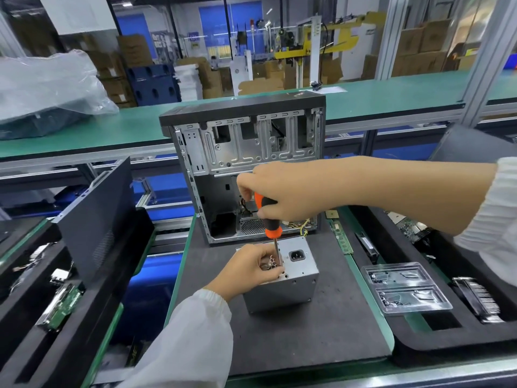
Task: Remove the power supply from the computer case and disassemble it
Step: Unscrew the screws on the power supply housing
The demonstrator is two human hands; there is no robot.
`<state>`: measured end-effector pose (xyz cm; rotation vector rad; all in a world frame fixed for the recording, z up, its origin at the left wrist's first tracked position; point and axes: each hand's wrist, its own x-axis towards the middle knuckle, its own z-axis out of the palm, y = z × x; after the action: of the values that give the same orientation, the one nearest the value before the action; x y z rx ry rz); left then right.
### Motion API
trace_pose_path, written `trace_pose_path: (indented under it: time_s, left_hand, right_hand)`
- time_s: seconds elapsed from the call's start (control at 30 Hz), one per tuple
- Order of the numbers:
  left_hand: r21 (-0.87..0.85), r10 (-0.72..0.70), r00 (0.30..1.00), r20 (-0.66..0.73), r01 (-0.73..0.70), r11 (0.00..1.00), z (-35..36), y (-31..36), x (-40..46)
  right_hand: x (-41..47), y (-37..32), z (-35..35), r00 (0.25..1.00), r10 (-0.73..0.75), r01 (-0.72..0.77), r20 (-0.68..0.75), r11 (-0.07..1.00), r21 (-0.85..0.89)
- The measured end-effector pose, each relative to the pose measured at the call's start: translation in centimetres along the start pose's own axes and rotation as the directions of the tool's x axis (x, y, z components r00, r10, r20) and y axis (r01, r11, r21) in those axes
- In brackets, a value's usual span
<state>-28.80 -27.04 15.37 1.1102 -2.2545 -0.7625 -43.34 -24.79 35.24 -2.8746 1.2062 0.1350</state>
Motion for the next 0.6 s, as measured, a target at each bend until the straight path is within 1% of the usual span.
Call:
trace_pose_path:
  time_s: [0.07,0.13,0.27,0.3,0.33,0.37,0.4,0.43,0.47,0.5,0.53,0.57,0.6]
  left_hand:
    - [-0.010,-0.026,0.999,-0.039,0.025,1.000,-0.6,-0.8,-0.4]
    - [-0.028,-0.096,0.990,-0.104,0.093,0.995,-1.5,-1.9,-1.0]
    - [0.049,-0.245,0.944,-0.218,0.262,0.964,-2.4,-4.1,-2.3]
    - [0.016,-0.305,0.920,-0.246,0.318,0.948,-2.3,-4.7,-2.6]
    - [-0.082,-0.388,0.883,-0.264,0.381,0.921,-2.2,-5.2,-2.9]
    - [-0.255,-0.488,0.835,-0.253,0.429,0.866,-2.0,-5.6,-3.1]
    - [-0.475,-0.581,0.787,-0.210,0.437,0.764,-1.8,-6.0,-3.3]
    - [-0.660,-0.647,0.748,-0.148,0.413,0.627,-1.6,-6.2,-3.4]
    - [-0.794,-0.686,0.724,-0.075,0.373,0.481,-1.4,-6.4,-3.6]
    - [-0.866,-0.701,0.713,-0.006,0.346,0.360,-1.3,-6.4,-3.8]
    - [-0.908,-0.702,0.710,0.054,0.328,0.262,-1.2,-6.3,-4.0]
    - [-0.923,-0.695,0.714,0.089,0.322,0.212,-1.1,-6.3,-4.2]
    - [-0.927,-0.689,0.716,0.110,0.325,0.190,-1.0,-6.2,-4.3]
  right_hand:
    - [0.1,-0.1,-0.3,0.999,0.005,-0.005,-0.045,1.000,0.004]
    - [0.2,-0.4,-0.4,0.995,0.016,-0.015,-0.101,1.000,0.017]
    - [0.8,-1.2,0.0,0.976,0.023,-0.011,-0.215,0.998,0.054]
    - [1.0,-1.4,0.2,0.976,0.023,-0.011,-0.218,0.998,0.057]
    - [1.2,-1.6,0.3,0.978,0.022,-0.012,-0.205,0.999,0.052]
    - [1.4,-1.7,0.5,0.983,0.021,-0.013,-0.181,0.999,0.046]
    - [1.6,-1.8,0.7,0.988,0.021,-0.014,-0.153,0.999,0.045]
    - [1.7,-1.9,0.9,0.991,0.020,-0.014,-0.129,0.999,0.048]
    - [1.8,-2.0,1.1,0.993,0.016,-0.010,-0.113,0.999,0.050]
    - [2.0,-2.0,1.3,0.995,0.011,-0.006,-0.104,0.999,0.050]
    - [2.1,-2.0,1.4,0.995,0.008,-0.003,-0.100,0.999,0.050]
    - [2.2,-2.0,1.5,0.995,0.006,0.000,-0.101,0.999,0.051]
    - [2.3,-2.0,1.6,0.995,0.002,0.004,-0.104,0.999,0.051]
